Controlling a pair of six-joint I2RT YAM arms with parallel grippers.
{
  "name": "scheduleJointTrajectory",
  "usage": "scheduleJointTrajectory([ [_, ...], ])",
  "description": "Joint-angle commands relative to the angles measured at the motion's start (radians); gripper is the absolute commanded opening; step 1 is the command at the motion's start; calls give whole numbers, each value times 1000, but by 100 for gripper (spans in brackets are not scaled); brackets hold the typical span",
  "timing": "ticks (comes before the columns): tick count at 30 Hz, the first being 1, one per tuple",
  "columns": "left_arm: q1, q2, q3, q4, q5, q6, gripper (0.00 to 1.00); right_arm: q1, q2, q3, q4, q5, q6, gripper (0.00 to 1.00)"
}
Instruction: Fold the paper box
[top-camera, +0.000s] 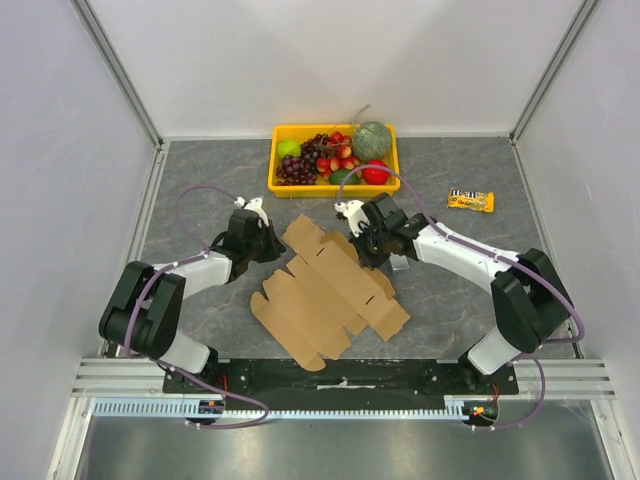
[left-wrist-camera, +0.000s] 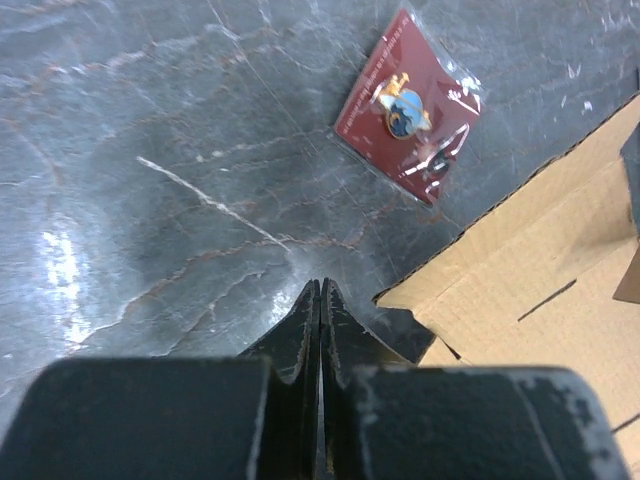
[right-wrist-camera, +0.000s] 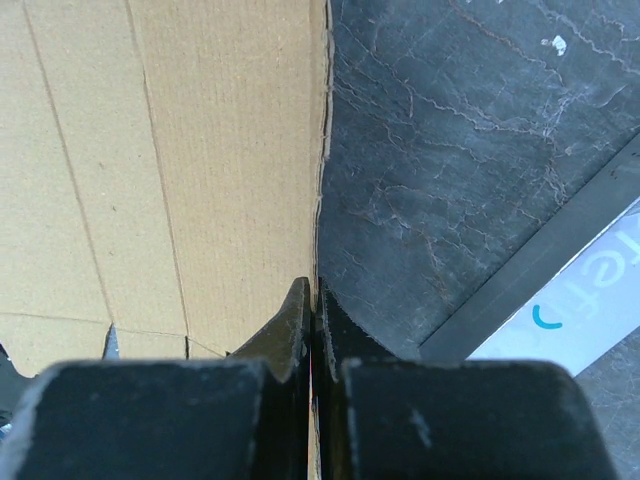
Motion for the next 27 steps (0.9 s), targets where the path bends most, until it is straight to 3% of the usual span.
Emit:
scheduleJointTrajectory([
  [1, -1, 25, 15, 66, 117, 20, 2, -4, -44, 2, 28, 0, -16, 0],
  [9, -1, -26, -34, 123, 269, 22, 2, -4, -24, 2, 28, 20, -14, 0],
  [19, -10, -118, -78, 98, 332, 20, 2, -4, 9, 17, 35, 45, 6, 0],
  [27, -41, -103, -72, 97, 372, 23, 2, -4, 22, 22, 37, 46, 7, 0],
])
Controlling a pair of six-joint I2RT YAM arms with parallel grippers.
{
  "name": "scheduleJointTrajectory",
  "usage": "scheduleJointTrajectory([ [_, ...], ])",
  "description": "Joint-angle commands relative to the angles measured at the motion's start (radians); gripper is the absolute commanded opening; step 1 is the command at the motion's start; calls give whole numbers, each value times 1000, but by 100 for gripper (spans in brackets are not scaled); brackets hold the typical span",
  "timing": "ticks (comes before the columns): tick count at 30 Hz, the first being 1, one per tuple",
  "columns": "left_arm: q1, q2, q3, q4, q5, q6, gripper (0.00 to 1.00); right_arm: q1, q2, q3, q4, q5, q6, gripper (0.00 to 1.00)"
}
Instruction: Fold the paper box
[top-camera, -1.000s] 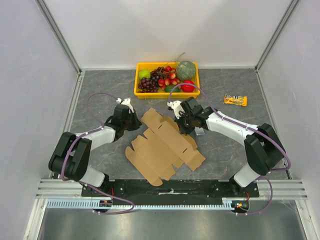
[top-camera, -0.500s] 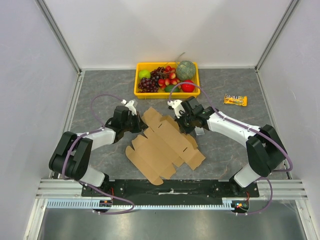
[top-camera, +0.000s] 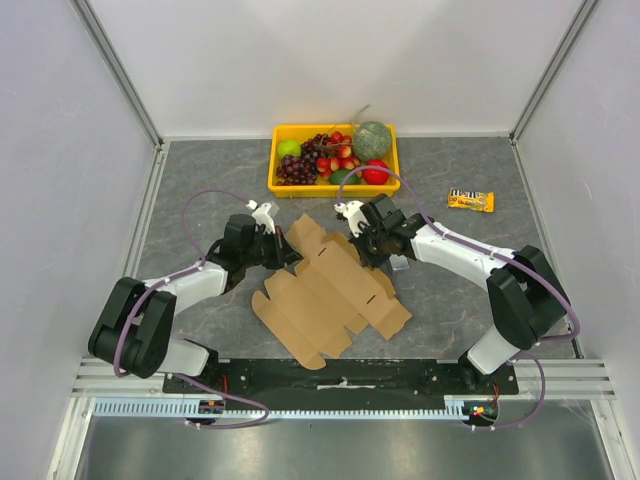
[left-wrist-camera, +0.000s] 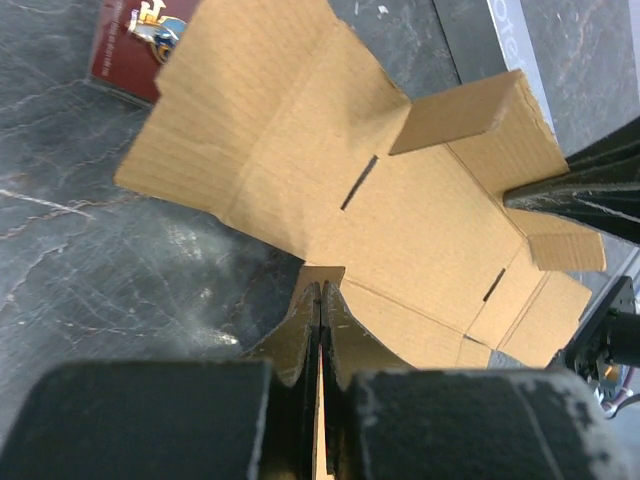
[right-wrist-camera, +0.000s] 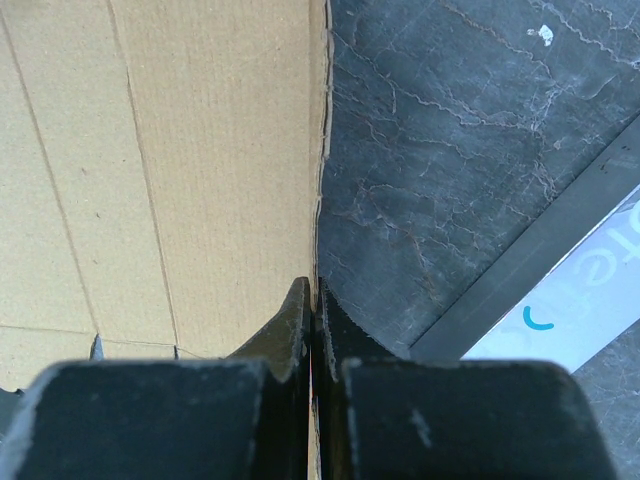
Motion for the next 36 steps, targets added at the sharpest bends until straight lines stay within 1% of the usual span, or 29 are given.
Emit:
scheduleJointTrajectory([
  [1, -30, 1, 2, 24, 53, 25, 2, -4, 5, 22, 29, 10, 4, 0],
  [4, -64, 13, 5, 22, 52, 24, 2, -2, 6, 22, 29, 13, 5, 0],
  [13, -119, 34, -9, 22, 10, 15, 2, -4, 14, 23, 29, 7, 2, 0],
  [23, -151, 103, -16, 37, -37, 12, 2, -4, -10, 17, 26, -1, -4, 0],
  [31, -161, 165, -19, 73, -40, 1, 2, -4, -29, 16, 15, -16, -10, 0],
  [34, -161, 150, -21, 73, -39, -1, 2, -2, -32, 16, 9, -15, -13, 0],
  [36, -162, 110, -12, 48, -48, 2, 2, -2, -38, 16, 5, -12, -18, 0],
])
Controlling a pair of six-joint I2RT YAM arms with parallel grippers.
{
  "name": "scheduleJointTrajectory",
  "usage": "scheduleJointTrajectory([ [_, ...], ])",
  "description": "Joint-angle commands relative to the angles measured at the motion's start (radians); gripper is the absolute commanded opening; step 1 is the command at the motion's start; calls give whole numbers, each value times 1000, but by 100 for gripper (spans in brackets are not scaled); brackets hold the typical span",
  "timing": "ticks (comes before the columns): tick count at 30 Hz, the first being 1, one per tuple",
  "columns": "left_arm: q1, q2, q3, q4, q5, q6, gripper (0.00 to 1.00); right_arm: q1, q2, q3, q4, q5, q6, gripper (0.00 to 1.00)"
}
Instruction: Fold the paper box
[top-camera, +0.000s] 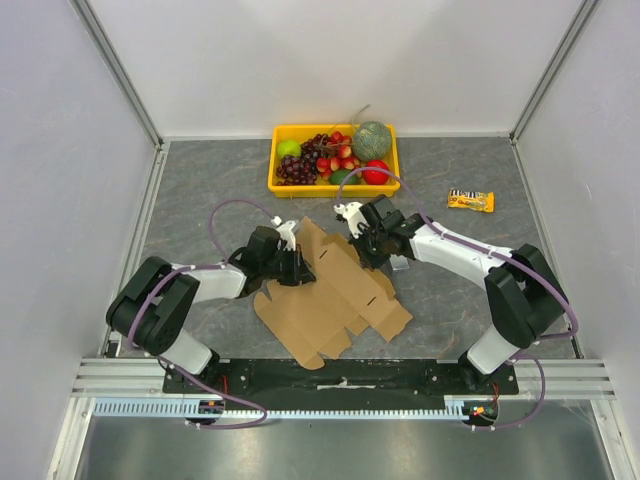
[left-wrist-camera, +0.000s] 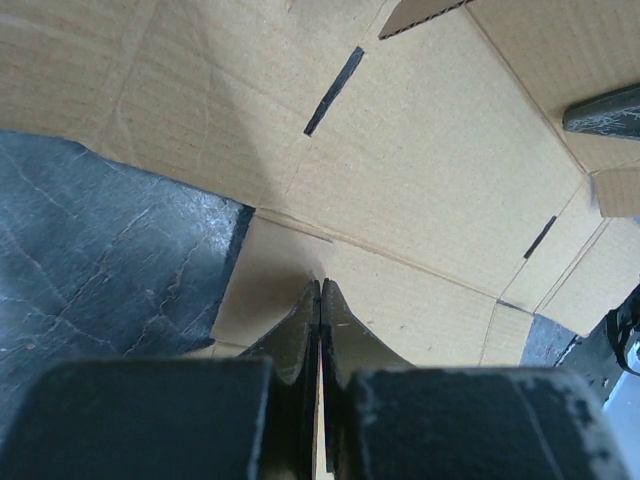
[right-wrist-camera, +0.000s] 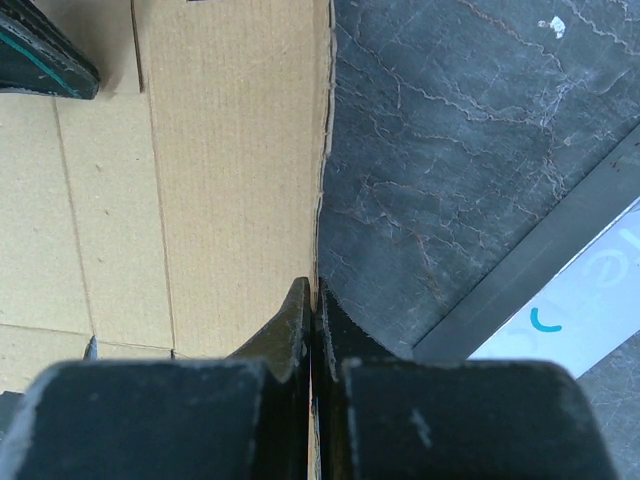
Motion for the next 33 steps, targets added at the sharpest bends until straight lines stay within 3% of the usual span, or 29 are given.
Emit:
scheduleJointTrajectory([
  [1, -5, -70, 9, -13, -26, 5, 2, -2, -52, 16, 4, -4, -17, 0],
  [4, -2, -170, 39, -64, -52, 11, 3, -2, -63, 16, -13, 15, -17, 0],
  [6, 13, -234, 45, -53, -48, 2, 10, -2, -75, 22, -21, 13, -18, 0],
  [11, 149, -265, 75, 20, 67, -66, 16, 18, -115, 17, -42, 10, -75, 2],
  [22, 389, -237, 174, 114, 130, -202, 55, 88, -180, 16, -139, 32, -158, 0],
  [28, 406, -179, 198, 42, 84, -193, 57, 110, -242, 7, -139, 1, -175, 0],
  [33, 406, -129, 149, 91, 165, -206, 57, 111, -290, 5, -117, -22, -179, 1],
])
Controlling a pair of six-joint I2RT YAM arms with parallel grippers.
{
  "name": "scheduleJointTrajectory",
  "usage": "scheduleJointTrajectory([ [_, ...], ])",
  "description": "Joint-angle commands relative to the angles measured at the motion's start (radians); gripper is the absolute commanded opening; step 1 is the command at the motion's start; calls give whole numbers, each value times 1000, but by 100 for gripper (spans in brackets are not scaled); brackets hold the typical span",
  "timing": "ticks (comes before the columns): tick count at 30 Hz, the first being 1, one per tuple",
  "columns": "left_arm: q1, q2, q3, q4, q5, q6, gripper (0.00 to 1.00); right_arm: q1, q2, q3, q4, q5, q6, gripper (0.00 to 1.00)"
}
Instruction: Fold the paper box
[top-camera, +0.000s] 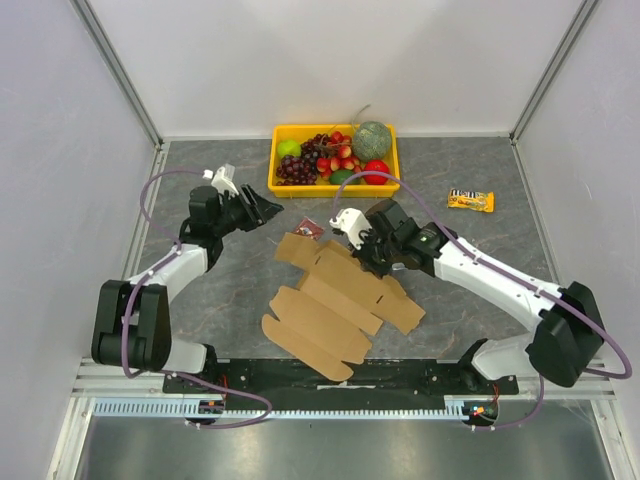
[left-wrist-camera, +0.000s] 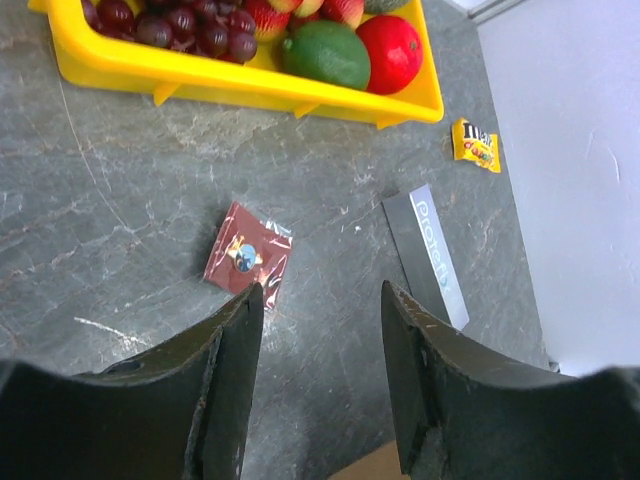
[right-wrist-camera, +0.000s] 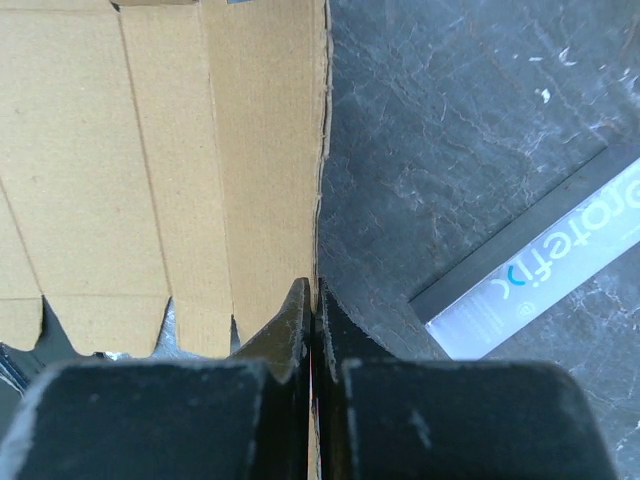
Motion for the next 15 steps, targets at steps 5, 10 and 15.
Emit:
scheduleJointTrajectory([
  [5, -7, 78, -64, 134, 232, -45, 54, 4, -61, 13, 40, -29, -20, 1],
  [10, -56, 50, -128, 231, 295, -55, 51, 4, -21, 28, 37, -5, -28, 1],
  [15, -96, 44, -190, 306, 311, -55, 46, 7, 2, 42, 43, 51, -17, 0],
])
